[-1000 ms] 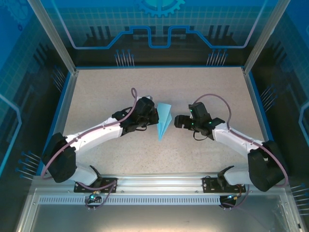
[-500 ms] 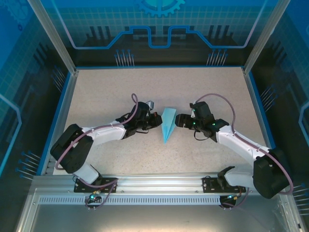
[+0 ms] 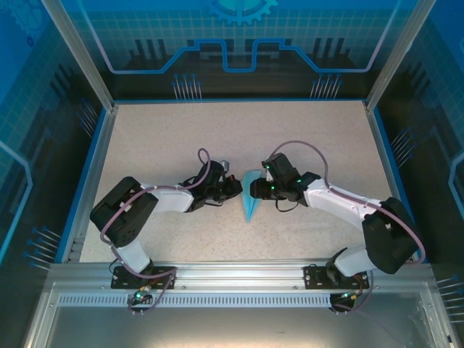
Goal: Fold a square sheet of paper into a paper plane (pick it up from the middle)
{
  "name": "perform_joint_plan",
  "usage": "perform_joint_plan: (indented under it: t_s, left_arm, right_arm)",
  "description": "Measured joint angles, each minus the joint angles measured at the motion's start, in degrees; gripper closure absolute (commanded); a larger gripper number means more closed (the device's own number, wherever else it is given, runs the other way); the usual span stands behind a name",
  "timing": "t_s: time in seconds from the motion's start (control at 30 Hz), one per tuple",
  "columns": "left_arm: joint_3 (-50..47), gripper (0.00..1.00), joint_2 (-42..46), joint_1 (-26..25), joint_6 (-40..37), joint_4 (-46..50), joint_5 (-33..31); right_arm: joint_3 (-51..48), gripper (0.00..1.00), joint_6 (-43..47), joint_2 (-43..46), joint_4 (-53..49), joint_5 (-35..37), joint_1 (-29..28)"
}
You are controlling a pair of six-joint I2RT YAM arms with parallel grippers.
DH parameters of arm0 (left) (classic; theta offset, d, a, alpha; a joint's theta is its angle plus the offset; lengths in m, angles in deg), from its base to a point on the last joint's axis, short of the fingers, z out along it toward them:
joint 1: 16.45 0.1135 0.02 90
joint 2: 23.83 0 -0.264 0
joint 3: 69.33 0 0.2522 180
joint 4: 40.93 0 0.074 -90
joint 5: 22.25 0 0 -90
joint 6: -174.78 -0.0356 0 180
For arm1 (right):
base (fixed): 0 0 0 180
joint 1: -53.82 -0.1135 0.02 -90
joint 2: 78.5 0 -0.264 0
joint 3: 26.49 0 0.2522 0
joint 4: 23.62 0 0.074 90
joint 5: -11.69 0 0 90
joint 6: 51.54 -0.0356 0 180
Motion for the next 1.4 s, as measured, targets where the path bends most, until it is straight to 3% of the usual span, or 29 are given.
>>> perform_joint_plan:
  t_s: [0.6,1.17,1.4]
  left_arm:
    - [-1.05,1.0,-0.52,0.22,1.25,-0.68,0.02]
    - [-1.05,1.0,-0.52,0.22,1.27,-0.68,0.17]
    - [-1.05,1.0,-1.03,0.28,1.42,-0.68,0.17]
  right_arm:
    - [4.37,0.54,-4.46,-9.09,-3.91,0.17,-3.69]
    - [5.4,0.45,-4.9,-12.7,-3.87,-1.92,-4.22]
    - [5.4,0.46,-4.9,-13.0,-3.87,-1.9,-4.22]
